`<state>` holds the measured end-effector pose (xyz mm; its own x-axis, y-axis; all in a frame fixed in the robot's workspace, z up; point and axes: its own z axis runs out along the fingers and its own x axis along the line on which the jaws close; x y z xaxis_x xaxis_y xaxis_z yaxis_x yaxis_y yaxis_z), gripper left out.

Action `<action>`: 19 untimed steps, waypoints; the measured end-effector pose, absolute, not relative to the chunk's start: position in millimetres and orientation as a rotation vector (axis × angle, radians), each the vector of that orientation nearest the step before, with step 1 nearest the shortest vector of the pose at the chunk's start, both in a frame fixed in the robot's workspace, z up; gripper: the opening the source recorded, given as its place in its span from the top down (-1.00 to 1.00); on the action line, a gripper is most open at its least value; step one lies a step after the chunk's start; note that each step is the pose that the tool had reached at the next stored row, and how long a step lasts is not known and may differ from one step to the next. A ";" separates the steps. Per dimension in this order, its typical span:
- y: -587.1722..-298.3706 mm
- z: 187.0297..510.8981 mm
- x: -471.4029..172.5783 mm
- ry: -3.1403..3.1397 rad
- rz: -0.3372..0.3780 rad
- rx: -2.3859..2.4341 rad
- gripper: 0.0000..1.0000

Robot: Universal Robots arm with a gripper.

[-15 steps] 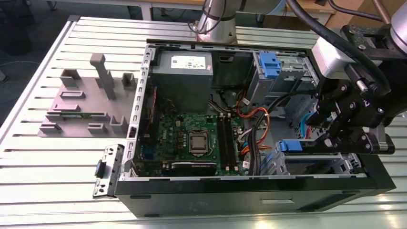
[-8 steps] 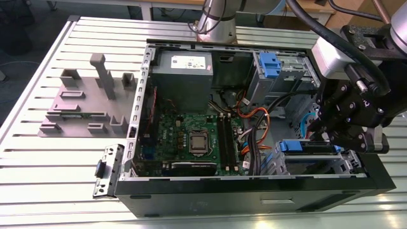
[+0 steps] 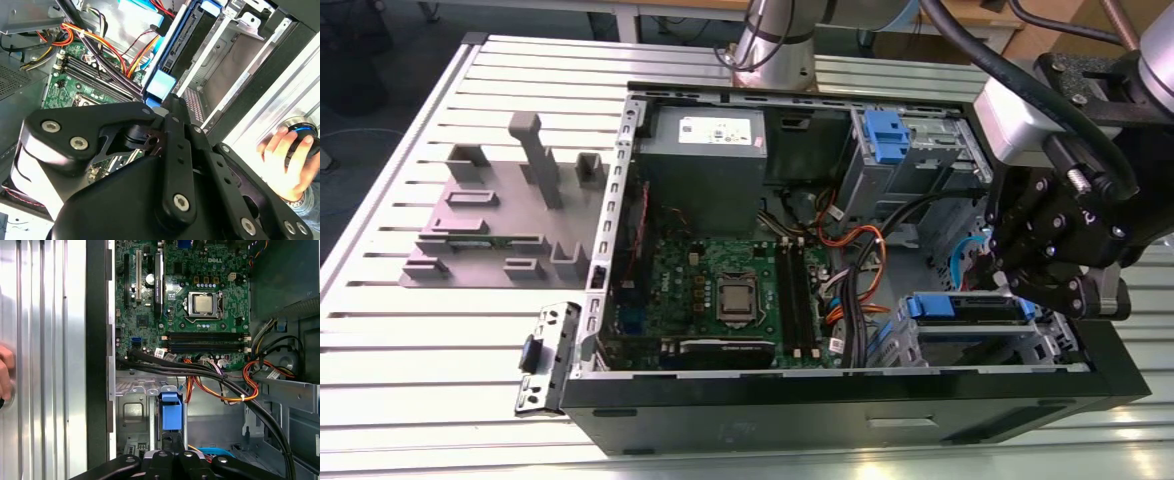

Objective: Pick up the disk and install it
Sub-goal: 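Insert the disk into the insertion slot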

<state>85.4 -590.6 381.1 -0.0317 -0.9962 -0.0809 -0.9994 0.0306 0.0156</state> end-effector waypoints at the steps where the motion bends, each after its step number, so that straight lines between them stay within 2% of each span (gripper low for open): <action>1: -590.6 381.1 85.4 2.221 0.105 -2.152 0.80; 19: -590.5 378.9 90.1 2.221 0.105 -2.152 0.80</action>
